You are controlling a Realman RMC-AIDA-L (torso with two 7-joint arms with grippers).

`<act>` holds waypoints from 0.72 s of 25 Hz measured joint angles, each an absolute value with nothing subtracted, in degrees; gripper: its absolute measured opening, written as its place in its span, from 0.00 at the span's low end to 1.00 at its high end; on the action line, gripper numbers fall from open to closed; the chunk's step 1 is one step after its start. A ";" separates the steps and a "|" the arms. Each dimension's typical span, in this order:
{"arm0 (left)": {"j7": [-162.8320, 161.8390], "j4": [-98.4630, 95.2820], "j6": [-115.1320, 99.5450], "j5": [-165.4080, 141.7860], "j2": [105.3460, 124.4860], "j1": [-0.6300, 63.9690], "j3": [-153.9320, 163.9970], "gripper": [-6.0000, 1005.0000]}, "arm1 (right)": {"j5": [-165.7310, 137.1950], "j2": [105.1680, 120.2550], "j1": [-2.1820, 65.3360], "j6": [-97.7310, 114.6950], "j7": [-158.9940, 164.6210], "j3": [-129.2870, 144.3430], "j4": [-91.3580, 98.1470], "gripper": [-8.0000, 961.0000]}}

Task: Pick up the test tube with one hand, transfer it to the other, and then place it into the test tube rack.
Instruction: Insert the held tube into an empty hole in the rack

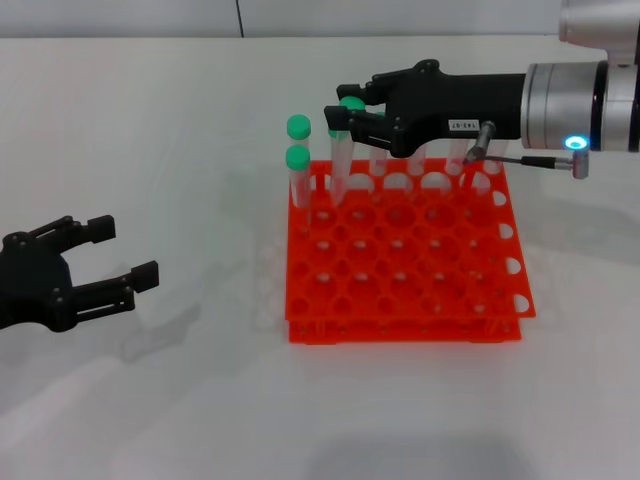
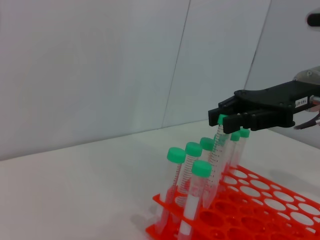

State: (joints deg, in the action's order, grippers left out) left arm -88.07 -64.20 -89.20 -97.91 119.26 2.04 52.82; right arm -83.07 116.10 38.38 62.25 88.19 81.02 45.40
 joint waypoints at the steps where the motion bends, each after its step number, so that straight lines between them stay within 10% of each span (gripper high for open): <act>1: -88.07 -64.18 -89.21 -97.91 119.26 2.08 52.82 0.88 | -83.07 116.10 38.46 62.22 88.18 81.03 45.40 0.32; 18: -88.06 -64.16 -89.22 -98.08 119.26 2.37 52.82 0.88 | -83.04 116.09 38.81 59.20 87.57 83.99 45.85 0.32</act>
